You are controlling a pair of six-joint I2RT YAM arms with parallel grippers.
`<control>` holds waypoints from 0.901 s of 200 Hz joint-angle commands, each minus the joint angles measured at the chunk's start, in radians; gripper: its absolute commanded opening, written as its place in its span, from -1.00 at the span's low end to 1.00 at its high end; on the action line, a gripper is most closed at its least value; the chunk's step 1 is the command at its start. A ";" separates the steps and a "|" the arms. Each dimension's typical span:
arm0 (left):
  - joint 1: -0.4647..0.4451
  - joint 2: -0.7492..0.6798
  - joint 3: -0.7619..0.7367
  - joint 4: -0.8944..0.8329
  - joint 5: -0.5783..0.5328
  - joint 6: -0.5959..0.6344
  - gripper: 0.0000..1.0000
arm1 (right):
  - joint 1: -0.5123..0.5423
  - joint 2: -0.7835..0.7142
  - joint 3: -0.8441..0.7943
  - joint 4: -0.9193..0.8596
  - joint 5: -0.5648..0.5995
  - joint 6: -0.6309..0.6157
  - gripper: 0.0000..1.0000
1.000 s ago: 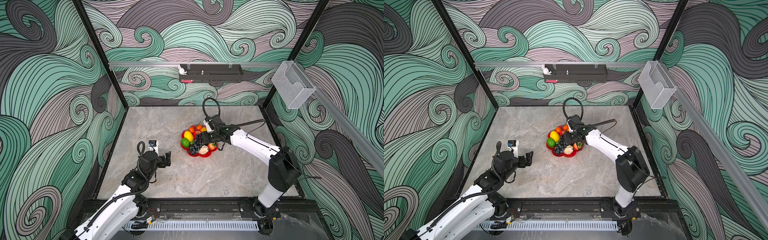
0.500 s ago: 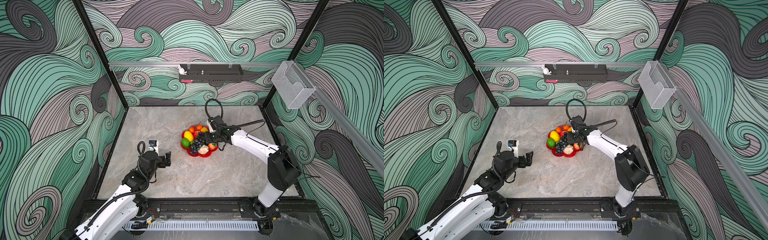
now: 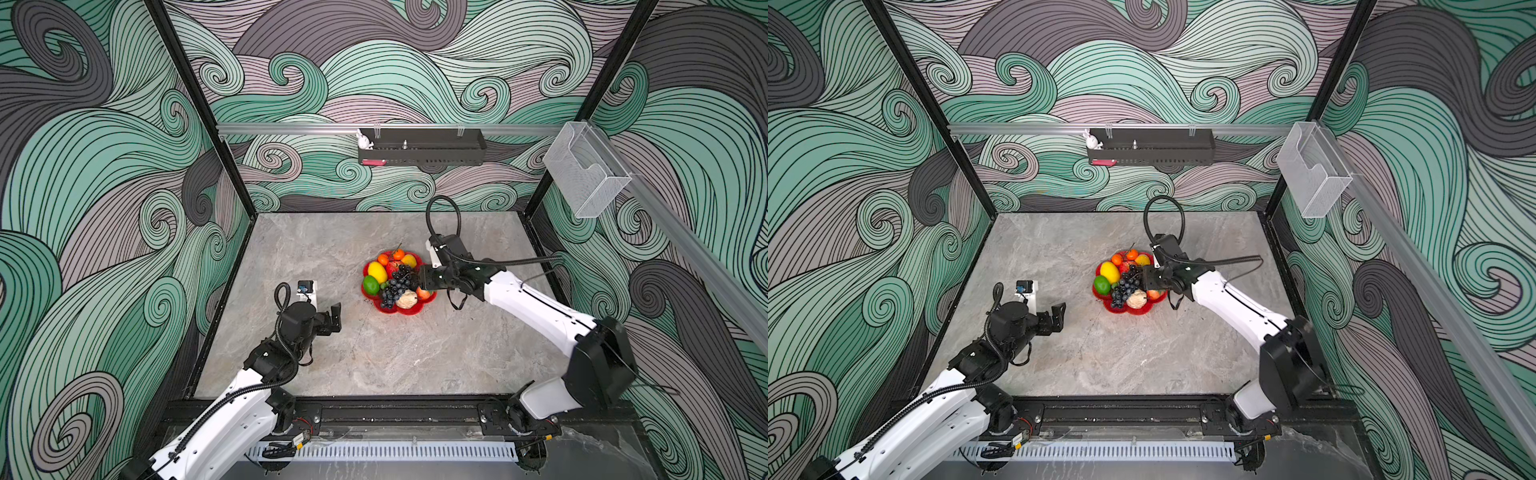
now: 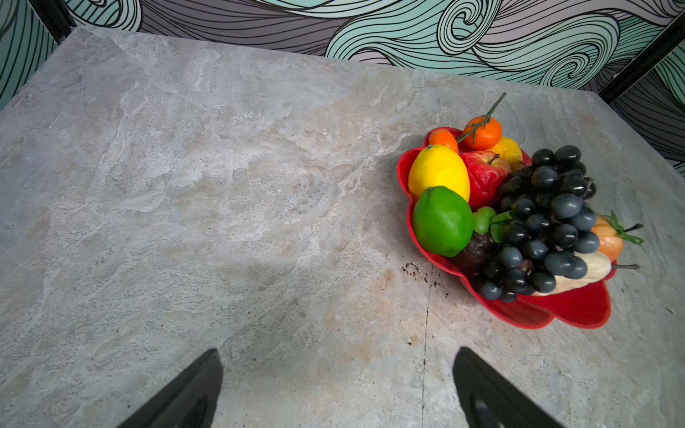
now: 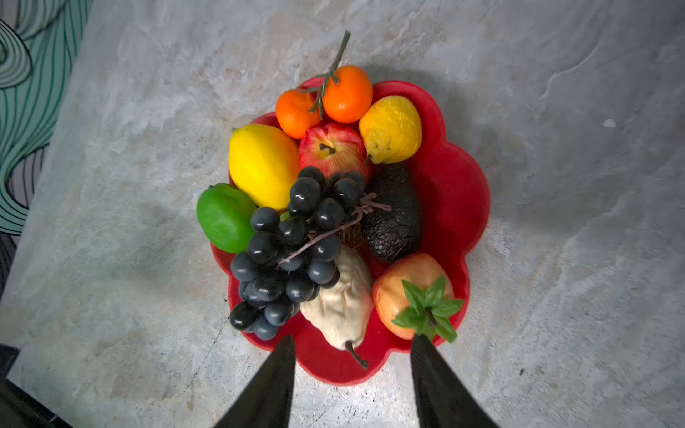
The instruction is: Place and organize the fake fruits in the fruit bowl
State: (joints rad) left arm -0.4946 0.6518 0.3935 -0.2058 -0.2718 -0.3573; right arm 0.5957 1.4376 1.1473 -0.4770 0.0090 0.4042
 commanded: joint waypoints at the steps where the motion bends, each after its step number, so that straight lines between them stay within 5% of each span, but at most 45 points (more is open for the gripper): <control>1: -0.008 -0.044 0.020 -0.019 -0.060 0.016 0.97 | -0.011 -0.125 -0.052 -0.013 0.115 -0.029 0.27; 22: -0.007 -0.085 0.002 -0.014 -0.143 0.002 0.97 | -0.024 -0.246 -0.132 0.023 0.236 -0.054 0.52; 46: -0.006 -0.120 -0.015 -0.005 -0.373 -0.080 0.97 | -0.057 -0.351 -0.245 0.109 0.422 -0.088 0.79; 70: -0.006 -0.101 -0.022 0.043 -0.584 -0.144 0.97 | -0.103 -0.402 -0.419 0.377 0.570 -0.198 0.99; 108: 0.021 0.101 -0.048 0.404 -0.749 0.080 0.97 | -0.256 -0.295 -0.565 0.619 0.613 -0.281 0.99; 138: 0.147 0.290 0.041 0.367 -0.678 0.111 0.97 | -0.332 -0.178 -0.602 0.721 0.612 -0.328 0.99; 180: 0.361 0.489 0.021 0.499 -0.365 0.159 0.97 | -0.376 -0.079 -0.674 0.950 0.519 -0.386 0.99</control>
State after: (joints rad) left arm -0.2142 1.0466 0.3950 0.1917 -0.8028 -0.2493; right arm 0.2359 1.3243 0.4831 0.3046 0.5739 0.0795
